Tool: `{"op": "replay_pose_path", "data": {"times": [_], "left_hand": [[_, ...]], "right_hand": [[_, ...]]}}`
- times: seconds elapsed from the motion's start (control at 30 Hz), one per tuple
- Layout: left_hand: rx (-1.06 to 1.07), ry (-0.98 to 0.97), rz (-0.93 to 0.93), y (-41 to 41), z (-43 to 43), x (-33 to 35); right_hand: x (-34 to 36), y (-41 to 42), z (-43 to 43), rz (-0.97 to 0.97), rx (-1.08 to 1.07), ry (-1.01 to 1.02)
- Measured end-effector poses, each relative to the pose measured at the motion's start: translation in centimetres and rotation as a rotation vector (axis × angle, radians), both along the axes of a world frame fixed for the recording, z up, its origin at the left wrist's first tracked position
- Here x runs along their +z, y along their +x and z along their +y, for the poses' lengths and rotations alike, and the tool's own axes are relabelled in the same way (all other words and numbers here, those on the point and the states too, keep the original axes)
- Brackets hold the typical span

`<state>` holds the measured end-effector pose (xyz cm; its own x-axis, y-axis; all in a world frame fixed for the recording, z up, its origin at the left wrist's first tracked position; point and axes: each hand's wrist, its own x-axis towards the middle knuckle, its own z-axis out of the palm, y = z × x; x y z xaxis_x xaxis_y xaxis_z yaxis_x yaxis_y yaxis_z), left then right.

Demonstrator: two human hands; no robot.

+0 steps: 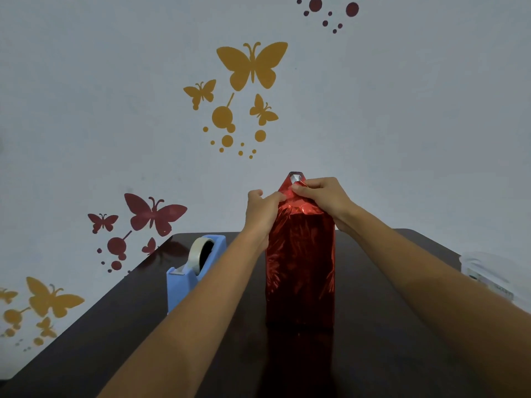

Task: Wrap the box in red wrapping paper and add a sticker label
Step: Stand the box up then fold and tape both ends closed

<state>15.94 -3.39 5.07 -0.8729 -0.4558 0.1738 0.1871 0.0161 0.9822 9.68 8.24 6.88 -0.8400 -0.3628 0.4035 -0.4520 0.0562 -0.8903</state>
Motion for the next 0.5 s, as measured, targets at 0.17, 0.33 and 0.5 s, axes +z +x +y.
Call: {"op": "replay_pose_path", "data": {"times": [0.17,0.33,0.5], "left_hand": [[0.034,0.011,0.01,0.0,0.3,-0.6],[0.086,-0.046,0.094,-0.2,0.4,-1.0],[0.045,-0.066,0.068,0.2,0.3,-1.1]], "right_hand": [[0.9,1.0,0.0,-0.159,-0.095,0.188],[1.9,1.3,0.8,-0.27,-0.109,0.255],[2.2,1.4,0.4,-0.391,-0.092,0.292]]}}
